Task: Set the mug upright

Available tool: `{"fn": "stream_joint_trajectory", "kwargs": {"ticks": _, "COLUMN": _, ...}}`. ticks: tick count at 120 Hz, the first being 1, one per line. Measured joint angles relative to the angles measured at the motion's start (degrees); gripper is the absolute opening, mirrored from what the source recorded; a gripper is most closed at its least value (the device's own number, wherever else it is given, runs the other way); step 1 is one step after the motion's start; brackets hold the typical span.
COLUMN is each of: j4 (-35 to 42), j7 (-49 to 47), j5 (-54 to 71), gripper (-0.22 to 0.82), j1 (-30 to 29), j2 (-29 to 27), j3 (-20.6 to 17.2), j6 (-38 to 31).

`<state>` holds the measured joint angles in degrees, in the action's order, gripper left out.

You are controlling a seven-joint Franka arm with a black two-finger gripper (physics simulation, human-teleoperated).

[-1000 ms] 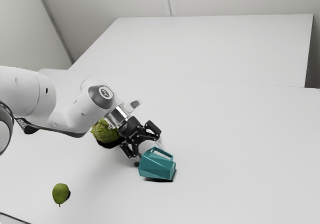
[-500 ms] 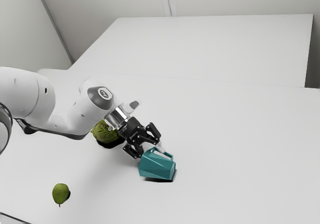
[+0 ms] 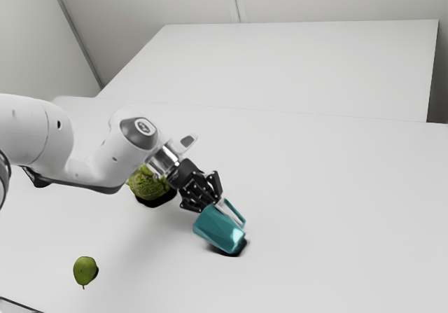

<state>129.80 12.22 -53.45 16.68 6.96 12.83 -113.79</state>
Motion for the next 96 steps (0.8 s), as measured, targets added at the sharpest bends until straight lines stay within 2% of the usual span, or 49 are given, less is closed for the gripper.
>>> {"fn": "stream_joint_trajectory", "kwargs": {"ticks": 44, "j4": 1.09, "j7": 0.39, "j5": 1.98, "gripper": -0.17, "j1": 1.59, "j2": -4.79, "j3": 0.30, "j6": -0.31}}
{"fn": "stream_joint_trajectory", "kwargs": {"ticks": 96, "j4": 0.14, "j7": -0.16, "j5": 25.95, "gripper": -0.18, "j1": 6.40, "j2": -10.23, "j3": 1.70, "j6": -10.99}}
